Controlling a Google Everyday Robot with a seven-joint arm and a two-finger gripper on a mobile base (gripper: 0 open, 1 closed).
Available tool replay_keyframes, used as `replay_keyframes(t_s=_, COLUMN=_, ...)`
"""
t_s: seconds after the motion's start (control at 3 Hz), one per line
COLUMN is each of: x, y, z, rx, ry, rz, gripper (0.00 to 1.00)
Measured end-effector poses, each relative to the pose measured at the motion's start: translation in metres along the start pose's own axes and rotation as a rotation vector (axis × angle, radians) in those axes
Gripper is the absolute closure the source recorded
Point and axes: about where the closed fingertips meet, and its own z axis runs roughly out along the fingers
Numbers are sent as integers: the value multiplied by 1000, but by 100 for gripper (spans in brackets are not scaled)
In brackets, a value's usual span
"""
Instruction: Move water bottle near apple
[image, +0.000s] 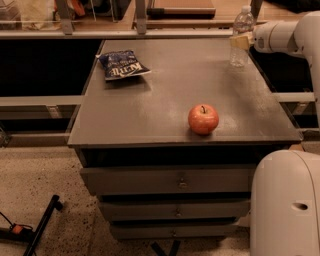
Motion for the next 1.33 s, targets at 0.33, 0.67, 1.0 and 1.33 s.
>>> replay_keyframes(t_s=0.33, x=-9, y=9, z=-23, rx=-52, ry=-5, rz=31, gripper=100)
replay_keyframes(t_s=0.67, x=-19, y=35, z=-51, rx=-148, ry=-21, rz=59, gripper=100)
replay_keyframes(t_s=1.0, x=-16, y=77, z=-65, rx=-258, ry=-39, rz=85, gripper=100)
replay_keyframes(t_s=1.33, x=-6, y=122, z=-70, rx=-359, ry=-46, rz=79, gripper=100)
